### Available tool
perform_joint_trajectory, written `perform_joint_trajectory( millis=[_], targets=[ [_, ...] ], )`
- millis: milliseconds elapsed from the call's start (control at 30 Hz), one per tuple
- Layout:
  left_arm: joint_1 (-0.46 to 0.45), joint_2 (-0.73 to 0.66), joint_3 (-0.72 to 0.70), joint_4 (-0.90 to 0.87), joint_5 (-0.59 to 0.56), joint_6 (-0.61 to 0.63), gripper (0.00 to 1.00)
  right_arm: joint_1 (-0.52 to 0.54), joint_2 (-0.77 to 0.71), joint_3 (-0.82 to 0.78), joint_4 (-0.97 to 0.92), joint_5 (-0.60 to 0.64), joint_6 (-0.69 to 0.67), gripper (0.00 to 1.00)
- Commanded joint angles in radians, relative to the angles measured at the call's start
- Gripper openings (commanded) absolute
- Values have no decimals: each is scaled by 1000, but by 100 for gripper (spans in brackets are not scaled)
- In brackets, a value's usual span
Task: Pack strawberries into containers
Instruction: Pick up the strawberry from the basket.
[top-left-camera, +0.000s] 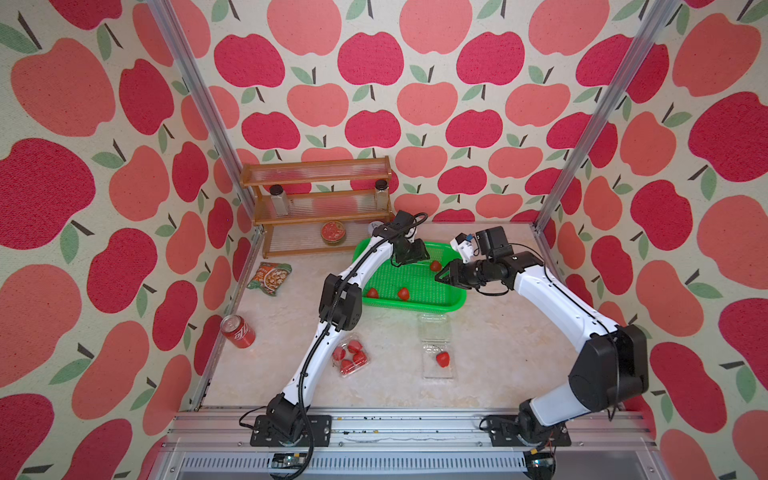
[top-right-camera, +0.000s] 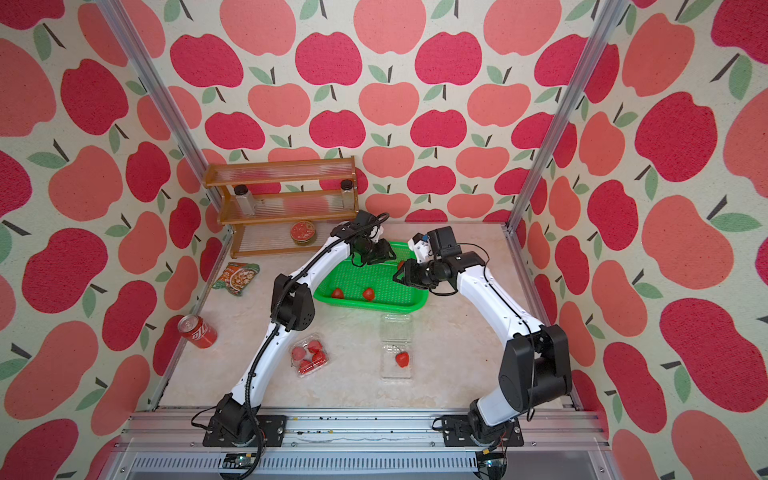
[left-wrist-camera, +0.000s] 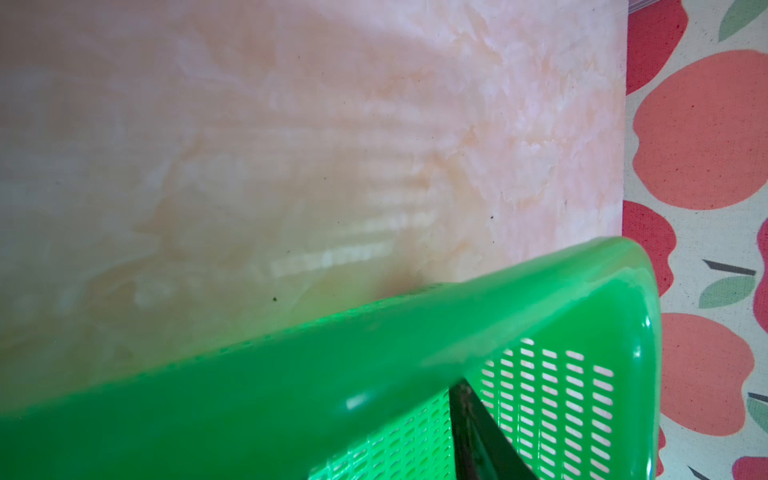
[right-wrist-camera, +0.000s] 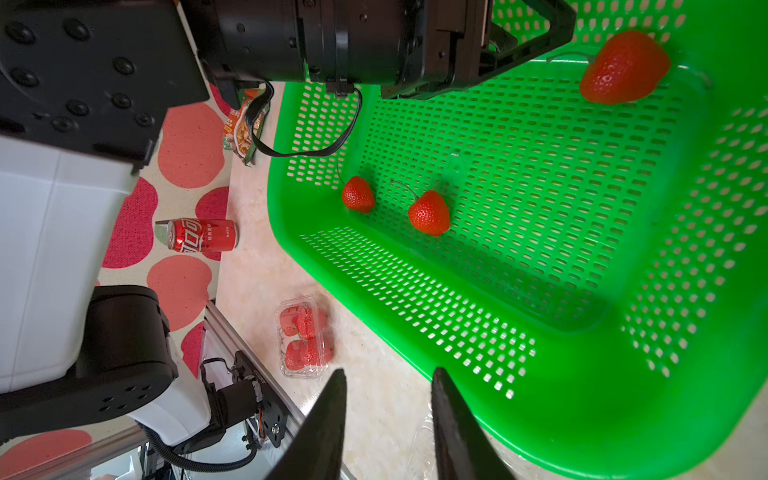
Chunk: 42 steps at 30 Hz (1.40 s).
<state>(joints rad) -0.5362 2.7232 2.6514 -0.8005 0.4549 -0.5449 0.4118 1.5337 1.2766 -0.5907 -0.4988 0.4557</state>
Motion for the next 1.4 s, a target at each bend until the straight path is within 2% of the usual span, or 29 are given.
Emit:
perform_joint_trajectory(
  millis=[0,433,1367],
  targets=[
    [6,51,30,45,27,-42,50,-9,-23,-27,19,22,21,36],
    [6,84,38,78,50,-70,47,-19,-17,-46,25,7,34,35],
    [-21,63,-26,20,87,-23,37,-25,9,-60,46,-32,58,35]
  ],
)
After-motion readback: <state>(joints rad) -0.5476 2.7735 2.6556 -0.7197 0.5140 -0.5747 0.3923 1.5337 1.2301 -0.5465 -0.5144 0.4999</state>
